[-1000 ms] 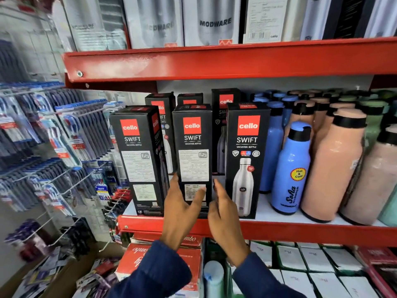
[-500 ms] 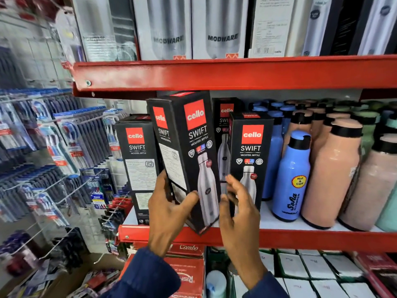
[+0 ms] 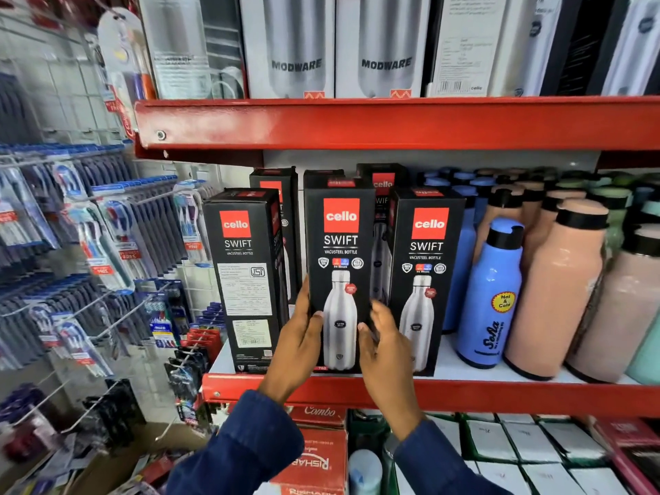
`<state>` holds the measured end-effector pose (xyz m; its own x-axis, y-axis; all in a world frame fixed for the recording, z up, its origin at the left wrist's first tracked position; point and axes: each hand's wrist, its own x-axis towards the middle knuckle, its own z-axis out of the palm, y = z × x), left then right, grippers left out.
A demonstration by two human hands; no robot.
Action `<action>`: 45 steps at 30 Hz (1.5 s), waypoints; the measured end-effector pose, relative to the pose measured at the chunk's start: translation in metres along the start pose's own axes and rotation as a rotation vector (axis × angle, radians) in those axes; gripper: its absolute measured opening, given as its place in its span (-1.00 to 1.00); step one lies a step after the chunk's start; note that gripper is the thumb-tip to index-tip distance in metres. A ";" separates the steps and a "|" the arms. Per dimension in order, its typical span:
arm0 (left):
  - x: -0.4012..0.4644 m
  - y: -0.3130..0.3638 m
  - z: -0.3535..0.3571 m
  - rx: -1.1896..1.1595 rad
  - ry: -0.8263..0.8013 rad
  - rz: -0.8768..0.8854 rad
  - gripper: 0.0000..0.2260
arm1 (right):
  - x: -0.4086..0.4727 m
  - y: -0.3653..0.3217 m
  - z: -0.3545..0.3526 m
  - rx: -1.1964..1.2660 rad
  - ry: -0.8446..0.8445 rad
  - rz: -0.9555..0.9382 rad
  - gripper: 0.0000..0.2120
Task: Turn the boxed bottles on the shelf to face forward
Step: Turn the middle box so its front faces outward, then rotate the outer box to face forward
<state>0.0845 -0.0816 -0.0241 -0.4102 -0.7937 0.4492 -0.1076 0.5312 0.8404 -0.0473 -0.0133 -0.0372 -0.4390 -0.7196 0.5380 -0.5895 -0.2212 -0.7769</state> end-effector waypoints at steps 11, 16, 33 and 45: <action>-0.032 -0.010 -0.012 0.173 0.131 -0.054 -0.57 | -0.022 0.004 0.000 0.026 0.130 0.006 -0.59; -0.059 0.006 -0.041 0.207 0.633 0.084 -0.80 | -0.041 -0.020 0.008 0.040 0.181 -0.142 -0.73; -0.010 -0.020 -0.091 0.016 0.509 -0.225 -0.31 | -0.020 -0.062 0.093 0.125 -0.196 -0.079 -0.47; 0.011 -0.020 -0.130 -0.189 0.190 -0.104 -0.53 | -0.002 -0.061 0.118 -0.065 -0.071 -0.087 -0.59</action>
<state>0.1994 -0.1391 0.0037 -0.2270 -0.8918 0.3914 0.0375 0.3936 0.9185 0.0690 -0.0760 -0.0297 -0.3367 -0.7447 0.5762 -0.6671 -0.2433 -0.7042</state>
